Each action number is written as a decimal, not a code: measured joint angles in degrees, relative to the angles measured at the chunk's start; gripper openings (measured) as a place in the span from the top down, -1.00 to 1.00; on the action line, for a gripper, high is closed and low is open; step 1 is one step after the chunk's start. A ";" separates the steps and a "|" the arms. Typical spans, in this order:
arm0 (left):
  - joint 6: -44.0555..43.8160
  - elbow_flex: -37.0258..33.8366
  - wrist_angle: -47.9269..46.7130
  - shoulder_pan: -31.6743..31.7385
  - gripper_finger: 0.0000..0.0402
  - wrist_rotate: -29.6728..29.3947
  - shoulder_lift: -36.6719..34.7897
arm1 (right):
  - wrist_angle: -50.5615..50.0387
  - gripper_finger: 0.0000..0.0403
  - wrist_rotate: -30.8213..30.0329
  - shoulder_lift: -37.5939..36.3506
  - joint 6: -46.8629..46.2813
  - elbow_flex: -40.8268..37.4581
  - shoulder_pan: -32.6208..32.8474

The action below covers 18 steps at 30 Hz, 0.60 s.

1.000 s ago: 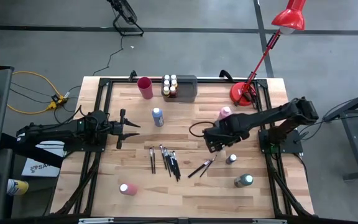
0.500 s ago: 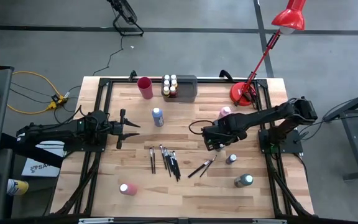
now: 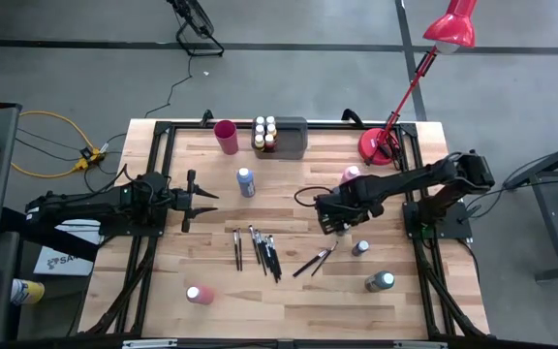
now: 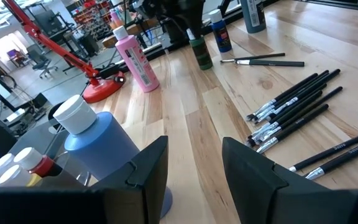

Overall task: Pick & Place Paint Supplies
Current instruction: Put the green paint bottle into the black bin

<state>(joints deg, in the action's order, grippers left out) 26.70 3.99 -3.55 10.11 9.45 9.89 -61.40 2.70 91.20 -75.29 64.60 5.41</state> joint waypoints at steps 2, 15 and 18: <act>0.00 0.00 -0.02 0.00 0.27 0.00 -0.02 | -0.03 0.14 0.68 0.00 0.51 0.00 -0.18; 0.01 0.00 0.00 -0.02 0.27 -0.02 -0.02 | 3.00 0.44 1.67 -0.27 2.64 3.41 -1.18; 0.01 0.00 0.00 -0.01 0.27 -0.02 -0.02 | 3.54 0.44 -0.94 -0.31 5.28 7.87 -2.68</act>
<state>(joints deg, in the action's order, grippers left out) 26.71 3.99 -3.55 10.10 9.43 9.87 -57.86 1.76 90.89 -70.01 72.47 2.73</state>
